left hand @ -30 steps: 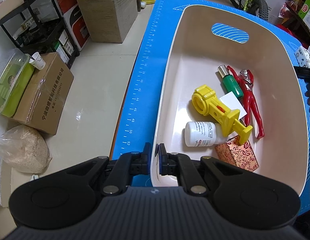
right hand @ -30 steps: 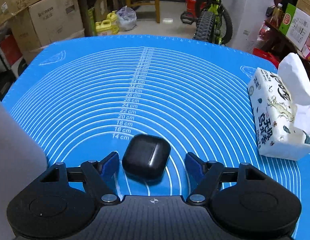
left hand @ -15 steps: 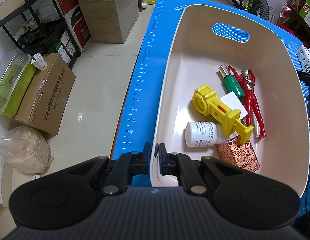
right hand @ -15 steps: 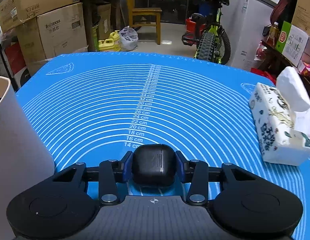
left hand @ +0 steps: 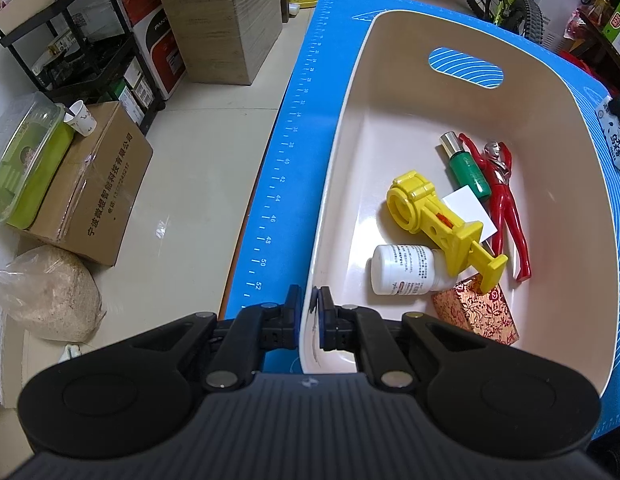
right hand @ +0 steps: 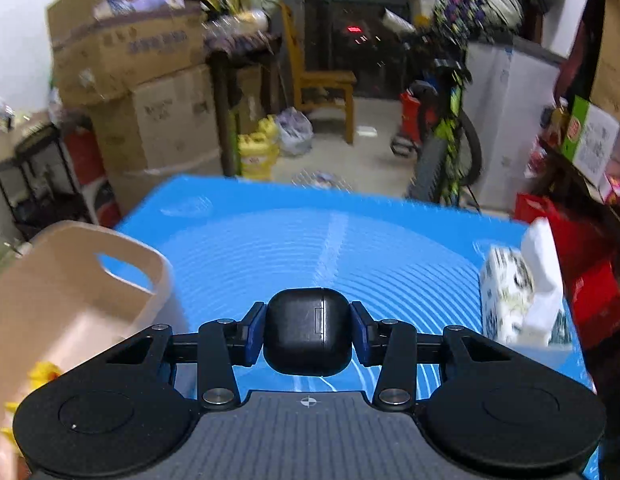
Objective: Organize rigid objects
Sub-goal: 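Carry the black earbud case into the basket and release it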
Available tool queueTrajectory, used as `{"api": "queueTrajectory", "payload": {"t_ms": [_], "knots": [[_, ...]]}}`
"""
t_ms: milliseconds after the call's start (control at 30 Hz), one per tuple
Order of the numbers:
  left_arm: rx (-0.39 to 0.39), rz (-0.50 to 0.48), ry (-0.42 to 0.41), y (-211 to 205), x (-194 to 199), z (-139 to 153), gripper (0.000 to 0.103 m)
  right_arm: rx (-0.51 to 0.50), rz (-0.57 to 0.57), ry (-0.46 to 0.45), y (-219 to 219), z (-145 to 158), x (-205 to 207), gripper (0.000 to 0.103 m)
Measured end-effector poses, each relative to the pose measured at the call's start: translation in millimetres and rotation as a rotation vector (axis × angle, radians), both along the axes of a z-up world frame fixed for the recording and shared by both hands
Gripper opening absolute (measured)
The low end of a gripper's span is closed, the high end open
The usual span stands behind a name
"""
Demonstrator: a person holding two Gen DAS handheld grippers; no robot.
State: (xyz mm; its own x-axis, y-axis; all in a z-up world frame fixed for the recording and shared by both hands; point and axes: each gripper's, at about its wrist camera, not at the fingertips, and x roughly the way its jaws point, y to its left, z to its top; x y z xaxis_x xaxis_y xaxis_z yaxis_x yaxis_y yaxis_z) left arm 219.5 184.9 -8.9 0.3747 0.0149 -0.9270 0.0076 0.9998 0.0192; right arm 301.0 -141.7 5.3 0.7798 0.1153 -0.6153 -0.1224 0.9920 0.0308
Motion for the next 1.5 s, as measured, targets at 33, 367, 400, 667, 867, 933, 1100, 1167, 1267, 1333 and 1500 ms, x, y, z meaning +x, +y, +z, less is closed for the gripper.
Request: {"api": "queueTrajectory", "payload": {"t_ms": [33,367,400,667,867,933,1100,1167,1267,1333,1500], "knots": [[0.000,0.000,0.000,0,0,0,0.010,0.002,0.017,-0.010,6,9,-3,0.050],[-0.007,0.008,-0.003,1,0,0,0.010,-0.024,0.194,0.000,89,47,-4,0.050],[-0.007,0.009,-0.003,2,0,0,0.010,-0.033,0.209,0.012,99,45,-3,0.050],[-0.013,0.008,-0.002,2,0,-1,0.010,-0.134,0.300,0.165,163,4,1,0.050],[-0.013,0.008,-0.003,2,0,-1,0.010,-0.211,0.300,0.265,178,-27,7,0.050],[-0.013,0.007,-0.003,1,-1,-1,0.010,-0.230,0.296,0.302,180,-35,10,0.050],[-0.014,0.008,-0.003,2,-1,-1,0.010,-0.267,0.325,0.344,187,-46,9,0.050],[-0.014,0.009,-0.003,1,0,-1,0.010,-0.278,0.330,0.366,190,-51,9,0.050],[-0.013,0.010,-0.003,1,0,-1,0.010,-0.293,0.332,0.369,190,-51,9,0.052],[-0.012,0.012,-0.003,1,0,-1,0.010,-0.295,0.333,0.370,188,-48,8,0.057],[-0.003,0.013,-0.011,-1,-2,0,0.011,-0.240,0.355,0.313,181,-31,-2,0.067]]}}
